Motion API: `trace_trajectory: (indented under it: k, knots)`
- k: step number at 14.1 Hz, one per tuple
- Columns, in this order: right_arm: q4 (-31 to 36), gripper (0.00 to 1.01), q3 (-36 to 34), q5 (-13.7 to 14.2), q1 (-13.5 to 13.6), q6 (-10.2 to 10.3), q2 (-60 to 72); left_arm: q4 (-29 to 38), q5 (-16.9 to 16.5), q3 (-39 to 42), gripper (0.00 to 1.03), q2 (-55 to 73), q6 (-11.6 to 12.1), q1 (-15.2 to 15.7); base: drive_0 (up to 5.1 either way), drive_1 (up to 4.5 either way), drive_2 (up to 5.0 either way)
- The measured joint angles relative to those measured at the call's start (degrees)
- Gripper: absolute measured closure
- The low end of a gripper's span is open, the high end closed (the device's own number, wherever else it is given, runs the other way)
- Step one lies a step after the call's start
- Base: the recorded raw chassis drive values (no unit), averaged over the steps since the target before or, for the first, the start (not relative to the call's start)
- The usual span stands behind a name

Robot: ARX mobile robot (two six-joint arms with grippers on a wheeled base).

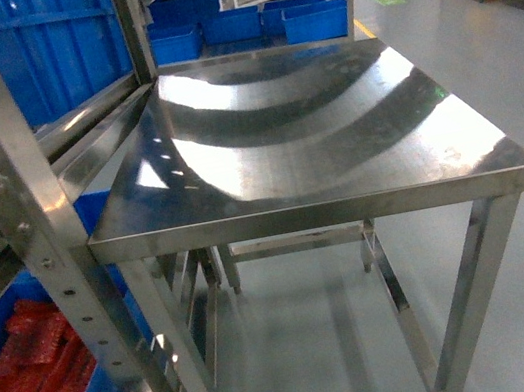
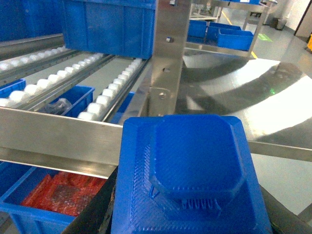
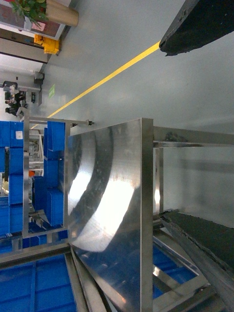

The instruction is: Pick blue part to blue bin on bottom shelf

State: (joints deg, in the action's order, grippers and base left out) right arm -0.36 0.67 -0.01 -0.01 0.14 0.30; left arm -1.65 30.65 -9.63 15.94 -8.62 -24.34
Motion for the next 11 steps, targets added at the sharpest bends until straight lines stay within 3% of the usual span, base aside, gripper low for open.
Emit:
trace_trajectory:
  k: [11]
  knots:
    - [0.2, 0.03, 0.0, 0.0, 0.0, 0.0, 0.0, 0.2, 0.0, 0.0, 0.60, 0.0, 0.0, 0.0, -5.0, 2.42, 2.4]
